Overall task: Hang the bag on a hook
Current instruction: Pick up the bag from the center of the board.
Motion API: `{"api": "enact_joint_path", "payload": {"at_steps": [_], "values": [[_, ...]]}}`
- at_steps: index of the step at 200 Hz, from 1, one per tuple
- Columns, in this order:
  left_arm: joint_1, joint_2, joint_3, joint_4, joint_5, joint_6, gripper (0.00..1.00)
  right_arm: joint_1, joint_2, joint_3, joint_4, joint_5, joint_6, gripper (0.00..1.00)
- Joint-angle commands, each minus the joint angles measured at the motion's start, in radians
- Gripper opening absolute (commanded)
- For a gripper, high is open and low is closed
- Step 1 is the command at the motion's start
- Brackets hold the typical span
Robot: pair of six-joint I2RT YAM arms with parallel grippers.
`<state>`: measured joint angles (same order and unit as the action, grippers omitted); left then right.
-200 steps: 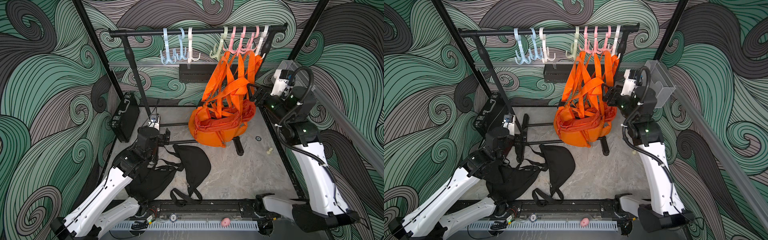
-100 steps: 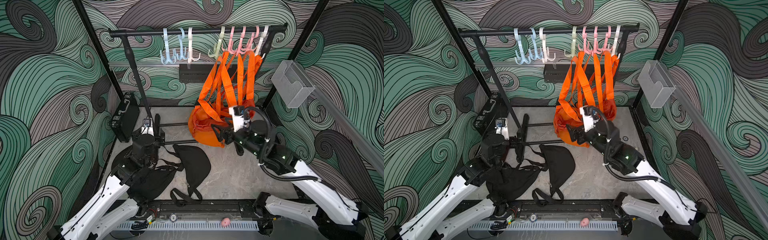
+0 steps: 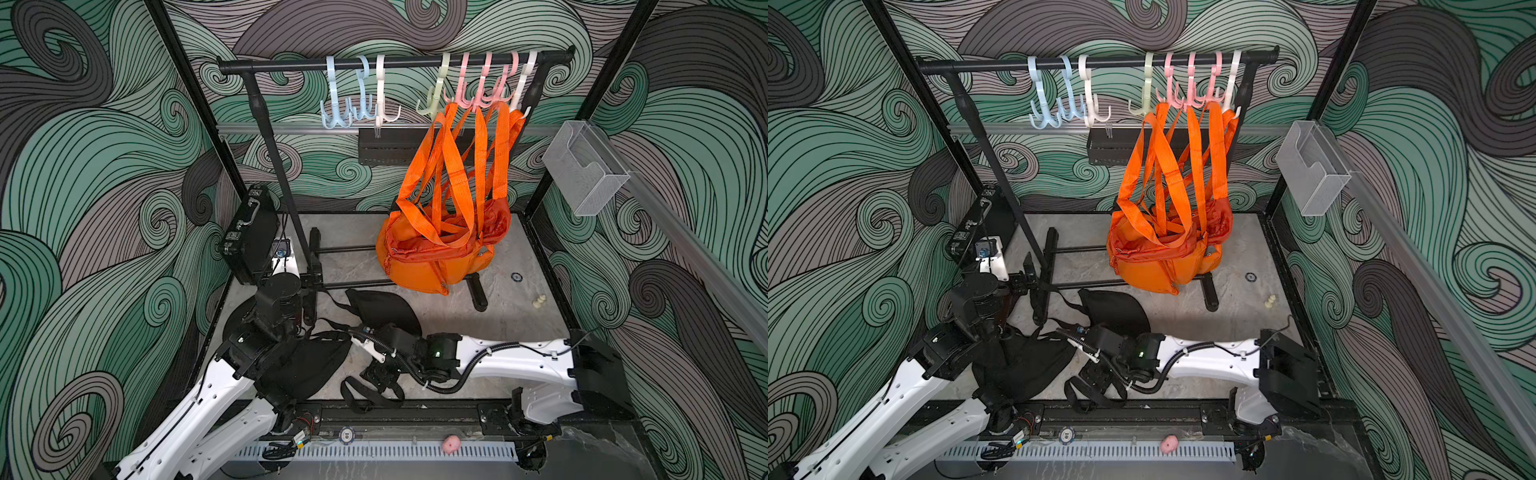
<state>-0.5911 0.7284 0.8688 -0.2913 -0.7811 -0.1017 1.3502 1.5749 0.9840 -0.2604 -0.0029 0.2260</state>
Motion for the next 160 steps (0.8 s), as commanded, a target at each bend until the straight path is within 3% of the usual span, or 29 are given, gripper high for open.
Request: {"api": "enact_joint_path", "payload": {"at_steps": [1,56,81,109,125,139,160], "values": [[0.009,-0.014,-0.002,0.020,-0.026,-0.003,0.99,0.040,0.109,0.062,-0.039,-0.043,-0.011,0.75],[0.009,-0.026,-0.007,0.023,-0.018,-0.001,0.99,0.059,0.222,0.085,-0.058,0.097,0.007,0.69],[0.008,-0.030,-0.006,0.020,-0.017,-0.001,0.99,0.063,0.225,0.091,-0.076,0.164,0.016,0.42],[0.008,-0.035,-0.006,0.018,0.008,0.005,0.98,0.061,0.117,0.082,-0.078,0.243,-0.004,0.12],[0.008,-0.033,-0.002,0.012,0.077,0.016,0.99,0.051,0.029,0.101,-0.092,0.280,-0.028,0.00],[0.008,-0.033,0.004,0.006,0.175,0.034,0.99,0.035,-0.056,0.128,-0.123,0.297,-0.052,0.00],[0.007,-0.054,0.014,0.003,0.425,0.098,0.95,0.005,-0.178,0.176,-0.138,0.321,-0.102,0.00]]}}
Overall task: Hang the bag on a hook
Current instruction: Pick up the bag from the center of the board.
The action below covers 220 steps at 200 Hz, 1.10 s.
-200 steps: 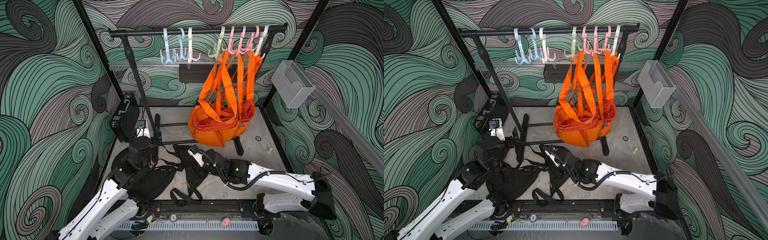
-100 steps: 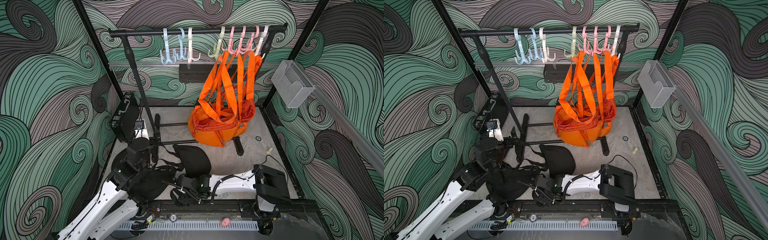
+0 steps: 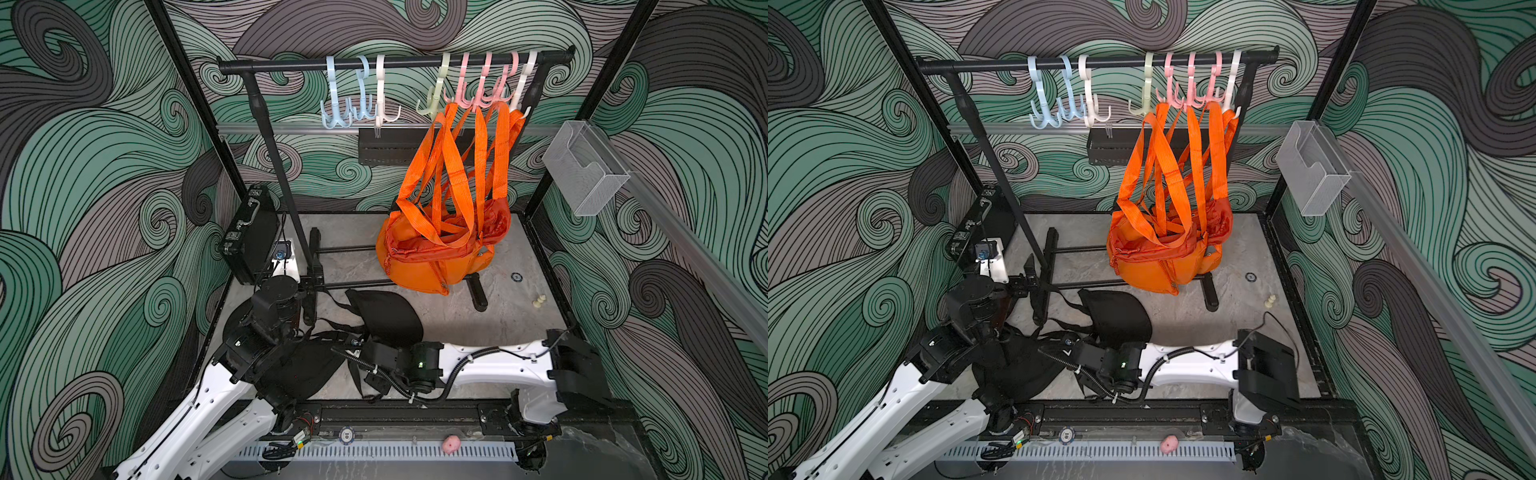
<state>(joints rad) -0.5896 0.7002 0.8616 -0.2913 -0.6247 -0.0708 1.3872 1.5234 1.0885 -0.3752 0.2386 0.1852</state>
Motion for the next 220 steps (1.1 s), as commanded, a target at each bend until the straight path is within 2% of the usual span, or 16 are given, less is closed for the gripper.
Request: {"api": "enact_joint_path", "payload": {"at_steps": [1,31,60,83,99,131,150,163,180,195,220], "values": [[0.005,-0.026,0.022,0.003,0.286,0.067,0.95,-0.035,-0.132,0.074,-0.024,0.080,-0.063,0.00],[-0.009,-0.043,0.066,-0.019,0.551,0.090,0.93,-0.101,-0.256,0.144,-0.032,0.063,-0.125,0.00],[-0.053,-0.034,0.124,-0.028,0.751,0.079,0.93,-0.152,-0.286,0.242,-0.065,0.046,-0.196,0.00],[-0.073,0.000,0.161,-0.003,0.921,0.008,0.93,-0.182,-0.277,0.334,-0.098,0.036,-0.246,0.00],[-0.096,0.032,0.161,0.027,0.995,-0.041,0.93,-0.199,-0.274,0.392,-0.100,0.010,-0.274,0.00],[-0.131,0.105,0.138,0.032,0.992,-0.046,0.91,-0.218,-0.251,0.511,-0.130,-0.029,-0.318,0.00],[-0.142,0.144,0.116,0.056,0.994,-0.056,0.85,-0.221,-0.232,0.572,-0.162,-0.050,-0.335,0.00],[-0.144,0.170,0.120,0.051,0.953,-0.051,0.81,-0.221,-0.223,0.601,-0.180,-0.079,-0.338,0.00],[-0.145,0.187,0.138,0.050,0.890,-0.039,0.74,-0.221,-0.226,0.605,-0.191,-0.111,-0.337,0.00],[-0.144,0.188,0.163,0.048,0.823,-0.031,0.61,-0.223,-0.237,0.590,-0.193,-0.111,-0.337,0.00],[-0.144,0.201,0.192,0.063,0.792,-0.033,0.49,-0.238,-0.247,0.572,-0.192,-0.129,-0.324,0.00]]}}
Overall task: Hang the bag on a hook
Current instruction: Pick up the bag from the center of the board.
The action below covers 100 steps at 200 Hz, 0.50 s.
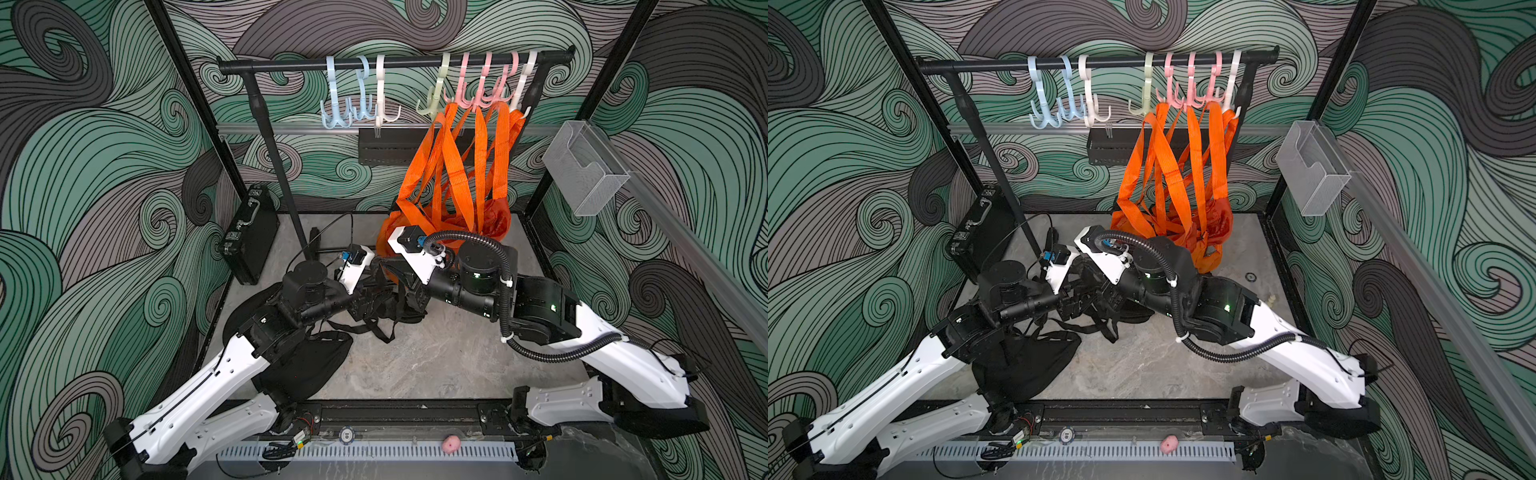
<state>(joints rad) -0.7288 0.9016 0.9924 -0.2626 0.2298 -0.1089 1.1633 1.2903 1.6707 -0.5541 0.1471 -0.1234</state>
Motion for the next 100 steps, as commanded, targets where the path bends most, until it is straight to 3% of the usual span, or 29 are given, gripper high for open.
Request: {"api": "enact_joint_path", "payload": {"at_steps": [1,27,57,75,100], "values": [[-0.004,0.002,0.062,0.035,-0.061,0.005,0.48,-0.015,-0.015,-0.010,-0.013,-0.039,-0.014,0.00],[-0.005,0.042,0.079,0.046,-0.091,-0.006,0.28,-0.035,-0.027,-0.004,-0.013,-0.049,-0.010,0.00],[-0.001,0.055,0.125,0.048,-0.325,0.003,0.00,-0.098,-0.040,0.038,-0.030,-0.081,-0.008,0.00],[0.014,0.073,0.207,0.021,-0.478,0.039,0.00,-0.157,-0.031,0.105,-0.050,-0.108,-0.019,0.00],[0.066,0.155,0.391,-0.052,-0.565,0.083,0.00,-0.257,0.049,0.283,-0.087,-0.196,-0.024,0.00]]}}
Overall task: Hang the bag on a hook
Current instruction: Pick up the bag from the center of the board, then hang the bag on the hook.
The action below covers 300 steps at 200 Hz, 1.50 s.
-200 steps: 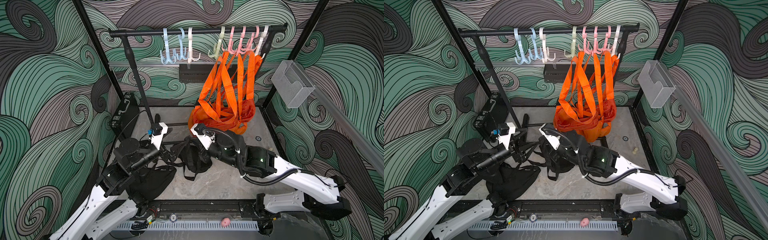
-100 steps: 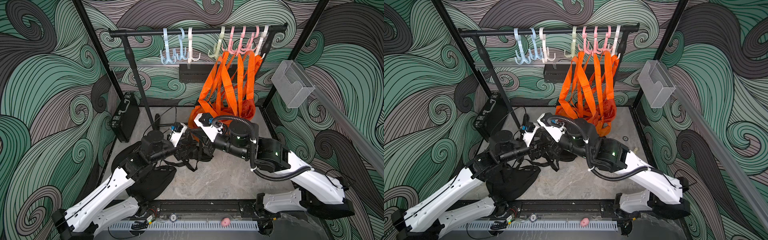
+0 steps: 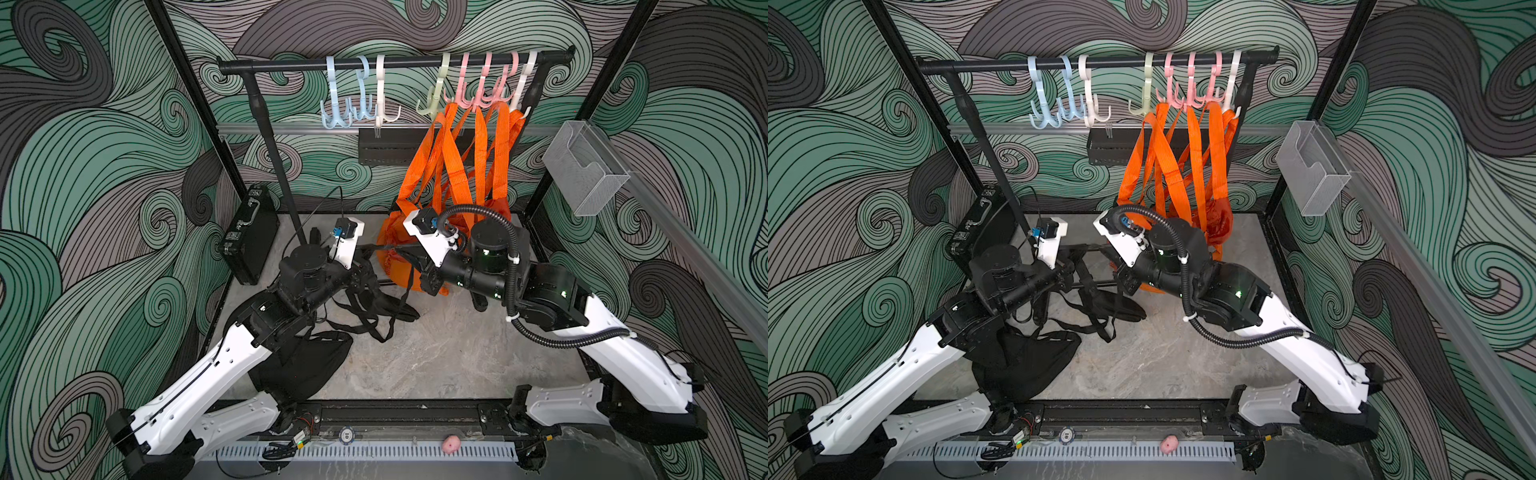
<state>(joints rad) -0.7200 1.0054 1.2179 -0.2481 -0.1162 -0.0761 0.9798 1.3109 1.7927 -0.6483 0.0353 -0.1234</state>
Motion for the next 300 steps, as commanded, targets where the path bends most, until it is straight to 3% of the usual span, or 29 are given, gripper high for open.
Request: {"api": "enact_joint_path", "payload": {"at_steps": [1,41,80,106,137,212,257,300], "values": [[0.059,0.056,0.175,-0.069,-0.221,0.051,0.00,-0.077,0.033,0.170,0.006,-0.086,-0.025,0.00],[0.131,0.245,0.458,-0.150,-0.272,0.073,0.00,-0.235,0.296,0.616,-0.077,-0.230,-0.005,0.00],[0.219,0.408,0.653,-0.171,-0.246,0.041,0.00,-0.379,0.596,1.053,-0.060,-0.391,0.141,0.00],[0.274,0.513,0.786,-0.202,-0.196,0.015,0.00,-0.458,0.632,0.994,0.158,-0.514,0.298,0.00],[0.312,0.591,0.932,-0.229,-0.142,0.002,0.00,-0.470,0.694,1.061,0.242,-0.550,0.323,0.00],[0.322,0.689,1.100,-0.263,-0.121,0.028,0.00,-0.498,0.705,1.025,0.398,-0.494,0.329,0.00],[0.328,0.831,1.323,-0.392,-0.118,0.040,0.00,-0.535,0.768,1.056,0.442,-0.500,0.402,0.00],[0.333,0.879,1.385,-0.419,-0.100,0.043,0.00,-0.541,0.789,1.050,0.445,-0.505,0.401,0.00]]}}
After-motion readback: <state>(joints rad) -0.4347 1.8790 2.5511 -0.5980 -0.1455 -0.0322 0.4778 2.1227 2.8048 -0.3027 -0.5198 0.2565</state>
